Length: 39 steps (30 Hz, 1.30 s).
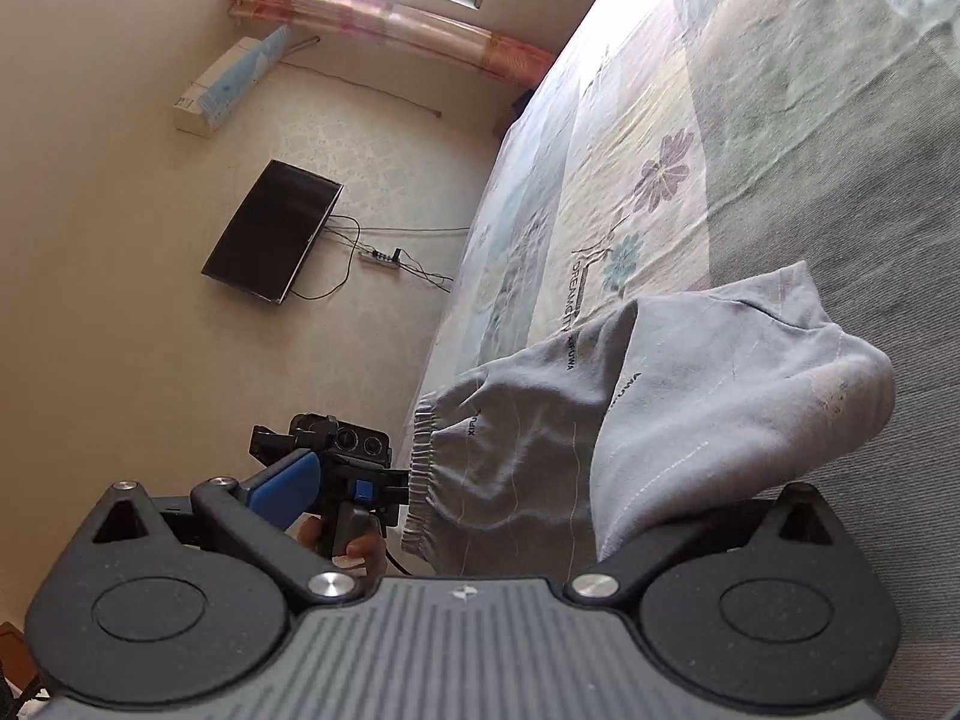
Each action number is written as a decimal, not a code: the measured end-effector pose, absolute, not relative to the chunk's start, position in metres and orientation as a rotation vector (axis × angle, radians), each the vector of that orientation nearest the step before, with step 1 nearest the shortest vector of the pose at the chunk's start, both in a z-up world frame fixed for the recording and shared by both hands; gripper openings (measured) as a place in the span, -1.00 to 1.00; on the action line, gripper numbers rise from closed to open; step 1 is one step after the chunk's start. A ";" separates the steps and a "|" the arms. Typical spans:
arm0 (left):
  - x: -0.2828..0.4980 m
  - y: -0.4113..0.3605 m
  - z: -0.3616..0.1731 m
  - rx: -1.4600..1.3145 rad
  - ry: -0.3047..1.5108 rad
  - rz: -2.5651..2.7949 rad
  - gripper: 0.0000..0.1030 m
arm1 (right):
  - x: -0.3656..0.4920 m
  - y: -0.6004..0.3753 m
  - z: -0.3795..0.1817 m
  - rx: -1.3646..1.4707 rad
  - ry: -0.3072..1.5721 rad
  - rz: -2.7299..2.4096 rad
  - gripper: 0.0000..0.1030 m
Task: Fold clothes
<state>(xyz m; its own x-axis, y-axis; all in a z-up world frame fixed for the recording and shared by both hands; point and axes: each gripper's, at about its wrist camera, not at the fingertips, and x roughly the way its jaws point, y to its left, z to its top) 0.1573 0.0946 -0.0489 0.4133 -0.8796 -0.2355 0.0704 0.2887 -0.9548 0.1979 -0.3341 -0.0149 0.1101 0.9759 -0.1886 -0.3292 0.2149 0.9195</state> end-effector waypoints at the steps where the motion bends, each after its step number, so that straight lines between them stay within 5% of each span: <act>1: 0.165 0.083 -0.048 -1.080 0.943 -0.788 0.99 | 0.197 -0.347 -0.013 0.849 0.978 1.134 1.00; 22: 0.372 -0.199 -0.033 -0.794 1.193 -1.047 0.99 | 0.239 -0.574 -0.018 0.938 0.752 0.809 1.00; 39: 0.462 -0.382 -0.018 -0.356 1.259 -1.230 0.99 | 0.225 -0.595 -0.042 0.980 0.590 0.585 1.00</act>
<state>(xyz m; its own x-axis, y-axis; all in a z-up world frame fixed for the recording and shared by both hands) 0.4622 -0.3821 -0.0180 -0.1754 -0.8374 -0.5177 0.4978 0.3782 -0.7805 0.2250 -0.5951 -0.0417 0.6996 0.6885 -0.1910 -0.1856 0.4333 0.8819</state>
